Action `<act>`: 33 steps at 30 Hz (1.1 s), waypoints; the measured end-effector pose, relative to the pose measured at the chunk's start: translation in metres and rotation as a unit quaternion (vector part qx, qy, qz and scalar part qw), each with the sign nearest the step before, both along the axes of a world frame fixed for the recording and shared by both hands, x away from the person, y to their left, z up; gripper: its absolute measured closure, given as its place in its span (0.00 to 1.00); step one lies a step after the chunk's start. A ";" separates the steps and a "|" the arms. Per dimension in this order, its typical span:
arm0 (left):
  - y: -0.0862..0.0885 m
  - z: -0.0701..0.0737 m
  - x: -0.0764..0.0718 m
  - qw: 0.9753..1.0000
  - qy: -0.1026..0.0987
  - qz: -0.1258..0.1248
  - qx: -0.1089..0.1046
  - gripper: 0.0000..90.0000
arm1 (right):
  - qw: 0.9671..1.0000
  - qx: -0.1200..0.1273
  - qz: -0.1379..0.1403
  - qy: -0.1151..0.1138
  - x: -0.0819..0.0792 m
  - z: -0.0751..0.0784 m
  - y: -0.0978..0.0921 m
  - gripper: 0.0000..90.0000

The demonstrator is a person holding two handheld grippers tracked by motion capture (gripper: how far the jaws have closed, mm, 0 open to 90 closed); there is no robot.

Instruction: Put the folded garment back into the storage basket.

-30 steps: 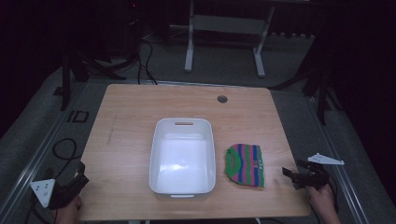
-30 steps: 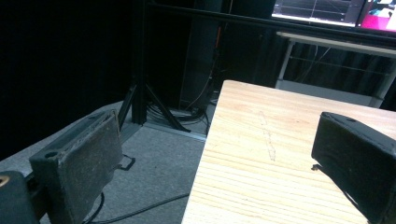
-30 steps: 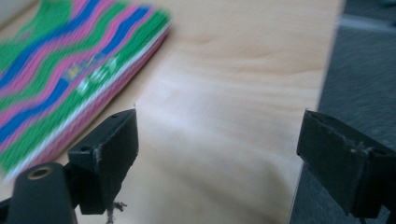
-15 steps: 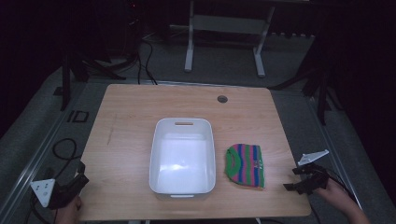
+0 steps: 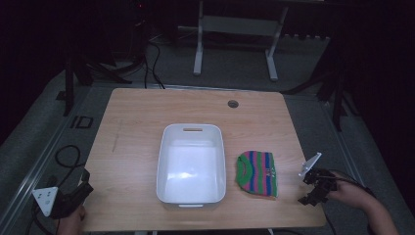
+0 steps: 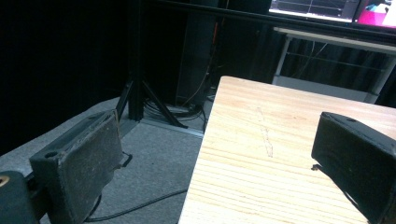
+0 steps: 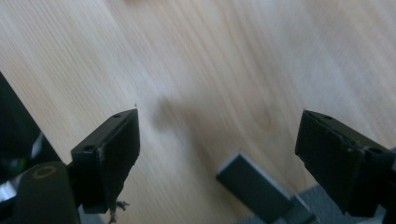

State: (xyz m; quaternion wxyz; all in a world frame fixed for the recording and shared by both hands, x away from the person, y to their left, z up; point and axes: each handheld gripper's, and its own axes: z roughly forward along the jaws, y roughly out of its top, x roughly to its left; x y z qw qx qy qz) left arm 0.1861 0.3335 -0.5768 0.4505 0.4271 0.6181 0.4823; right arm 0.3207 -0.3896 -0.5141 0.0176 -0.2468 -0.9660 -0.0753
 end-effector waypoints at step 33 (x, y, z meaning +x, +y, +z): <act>-0.001 0.000 -0.001 1.000 -0.006 -0.005 0.002 0.03 | 0.986 -0.054 0.159 -0.005 0.038 0.029 0.090 0.25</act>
